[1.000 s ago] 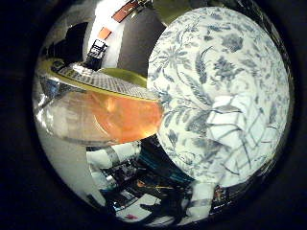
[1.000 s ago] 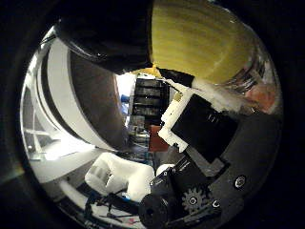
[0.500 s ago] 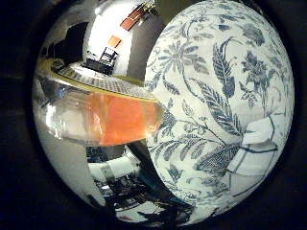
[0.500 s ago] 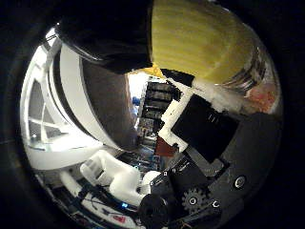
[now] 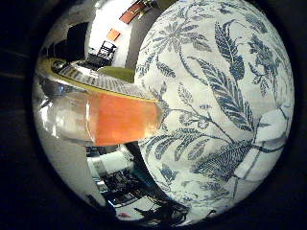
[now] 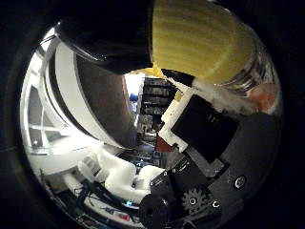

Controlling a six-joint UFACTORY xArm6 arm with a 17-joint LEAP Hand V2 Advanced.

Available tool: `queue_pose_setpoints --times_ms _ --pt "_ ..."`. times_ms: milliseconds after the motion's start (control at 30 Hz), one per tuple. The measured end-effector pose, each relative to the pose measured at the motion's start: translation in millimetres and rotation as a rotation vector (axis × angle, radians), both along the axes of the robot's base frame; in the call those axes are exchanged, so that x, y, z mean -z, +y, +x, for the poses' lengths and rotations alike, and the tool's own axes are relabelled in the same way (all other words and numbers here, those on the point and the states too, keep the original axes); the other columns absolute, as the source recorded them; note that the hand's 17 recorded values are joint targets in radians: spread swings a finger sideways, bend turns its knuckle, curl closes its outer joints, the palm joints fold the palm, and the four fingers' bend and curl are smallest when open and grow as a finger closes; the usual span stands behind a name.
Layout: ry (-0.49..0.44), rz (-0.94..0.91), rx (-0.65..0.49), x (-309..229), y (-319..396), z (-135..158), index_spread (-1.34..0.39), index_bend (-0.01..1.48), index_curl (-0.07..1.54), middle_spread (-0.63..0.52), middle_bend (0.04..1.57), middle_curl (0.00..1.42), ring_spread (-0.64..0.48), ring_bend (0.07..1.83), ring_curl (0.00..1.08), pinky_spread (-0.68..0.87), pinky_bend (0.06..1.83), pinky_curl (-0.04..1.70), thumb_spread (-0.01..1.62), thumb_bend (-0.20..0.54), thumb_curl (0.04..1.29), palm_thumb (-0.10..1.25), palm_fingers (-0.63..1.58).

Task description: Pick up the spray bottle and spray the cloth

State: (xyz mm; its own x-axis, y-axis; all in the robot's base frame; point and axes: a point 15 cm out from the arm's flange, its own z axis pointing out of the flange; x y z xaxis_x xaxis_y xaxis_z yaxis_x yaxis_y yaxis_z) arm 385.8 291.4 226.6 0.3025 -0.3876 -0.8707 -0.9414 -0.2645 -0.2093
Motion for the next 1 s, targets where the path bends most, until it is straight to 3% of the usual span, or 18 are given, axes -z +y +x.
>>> queue_pose_setpoints --times_ms 67,300,467,667,1000 --pt "-0.002 -0.011 -0.012 2 -1 -2 -0.26 0.74 0.64 -0.11 1.19 0.58 -0.19 1.25 0.65 -0.36 0.98 0.95 1.01 -0.027 0.5 0.91 0.99" --pt "-0.01 -0.085 -0.072 16 -12 -12 -0.34 0.43 0.64 -0.16 0.97 0.56 -0.24 1.22 0.59 -0.47 0.91 0.85 0.97 -0.025 0.51 0.88 0.69" --pt "-0.006 -0.092 -0.074 16 -12 -13 -0.39 0.39 0.64 -0.18 0.86 0.55 -0.24 1.15 0.56 -0.4 0.82 0.84 1.0 -0.024 0.49 0.87 0.47" --pt "-0.004 -0.131 -0.091 16 -17 -15 -0.39 0.43 0.61 -0.15 0.77 0.53 -0.2 1.0 0.52 -0.17 0.62 0.82 1.04 -0.025 0.47 0.83 0.25" --pt "-0.012 -0.214 -0.09 13 -38 -11 -0.34 0.38 0.54 -0.12 0.68 0.5 -0.12 0.79 0.45 0.21 0.41 0.69 1.05 -0.025 0.43 0.77 0.21"
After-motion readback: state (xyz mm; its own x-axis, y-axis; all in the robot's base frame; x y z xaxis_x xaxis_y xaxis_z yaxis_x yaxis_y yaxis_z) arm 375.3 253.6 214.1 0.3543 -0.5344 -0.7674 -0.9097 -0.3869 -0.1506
